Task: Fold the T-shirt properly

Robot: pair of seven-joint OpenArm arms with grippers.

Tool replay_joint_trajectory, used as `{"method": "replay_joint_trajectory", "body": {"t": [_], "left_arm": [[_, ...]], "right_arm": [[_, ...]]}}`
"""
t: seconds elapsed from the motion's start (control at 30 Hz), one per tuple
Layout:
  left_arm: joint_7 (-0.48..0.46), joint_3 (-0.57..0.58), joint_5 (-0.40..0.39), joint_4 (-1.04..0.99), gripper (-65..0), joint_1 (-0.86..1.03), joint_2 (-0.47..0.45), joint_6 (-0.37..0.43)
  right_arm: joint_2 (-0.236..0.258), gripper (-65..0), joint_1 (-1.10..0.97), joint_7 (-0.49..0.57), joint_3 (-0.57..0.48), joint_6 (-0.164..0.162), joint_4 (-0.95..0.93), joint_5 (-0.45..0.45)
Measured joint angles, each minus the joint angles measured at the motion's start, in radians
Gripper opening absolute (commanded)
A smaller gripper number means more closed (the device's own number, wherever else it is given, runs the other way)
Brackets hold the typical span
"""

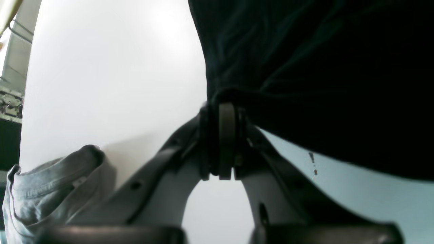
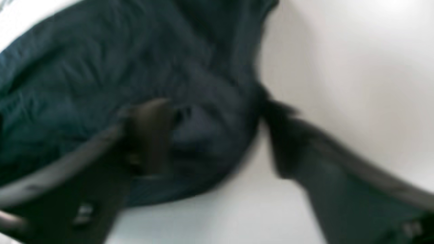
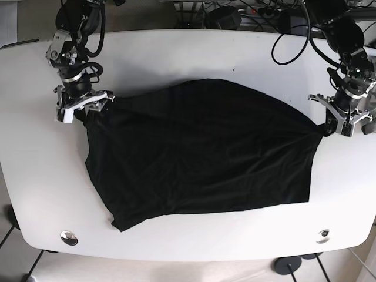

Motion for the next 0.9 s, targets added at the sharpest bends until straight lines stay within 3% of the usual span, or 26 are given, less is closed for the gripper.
{"method": "replay_joint_trajectory", "body": {"t": [0.07,0.17,0.2,0.3,0.33,0.6,0.67,0.73,0.77,0.83,0.9], "left_arm": [[0.000,-0.009,0.002,0.000,-65.0,0.004,0.000,0.000],[0.000,-0.006,0.003,0.000,-65.0,0.030,-0.001,0.000],[0.003,-0.006,0.003,0.000,-65.0,0.033,0.000,0.000],[0.001,-0.006,0.005,0.000,-65.0,0.027,0.000,0.000],[0.000,-0.006,0.005,0.000,-65.0,0.027,0.000,0.000],[0.002,-0.005,0.005,-0.003,-65.0,0.030,0.000,0.000],[-0.002,-0.005,0.005,-0.021,-65.0,0.028,0.000,0.000],[0.000,-0.003,0.006,-0.058,-65.0,0.026,0.000,0.000],[0.002,-0.004,0.006,-0.063,-65.0,0.027,0.000,0.000],[-0.001,-0.004,0.006,-0.063,-65.0,0.027,0.000,0.000],[-0.001,-0.004,0.006,-0.063,-65.0,0.027,0.000,0.000]], "right_arm": [[0.000,-4.0,-0.039,0.007,-0.001,0.000,0.051,0.000],[0.000,-3.0,-0.081,0.012,-0.003,0.017,0.097,0.002],[0.002,-3.0,-0.092,0.013,-0.014,0.045,0.101,-0.002],[0.025,-3.0,-0.104,0.004,-0.108,0.185,0.099,-0.016],[0.041,-3.0,-0.100,0.009,-0.153,0.215,0.094,-0.014],[0.292,-3.2,-0.039,0.016,-0.580,0.224,0.017,-0.026],[0.316,-3.2,-0.008,0.015,-0.675,0.224,0.015,-0.123],[0.299,-3.2,0.030,0.021,-0.750,0.224,0.003,-0.280],[0.264,-3.2,0.050,0.019,-0.773,0.226,-0.027,-0.376],[0.210,-4.0,0.082,0.024,-0.780,0.238,-0.077,-0.463],[0.188,-10.3,0.111,0.019,-0.778,0.269,-0.109,-0.498]]}}
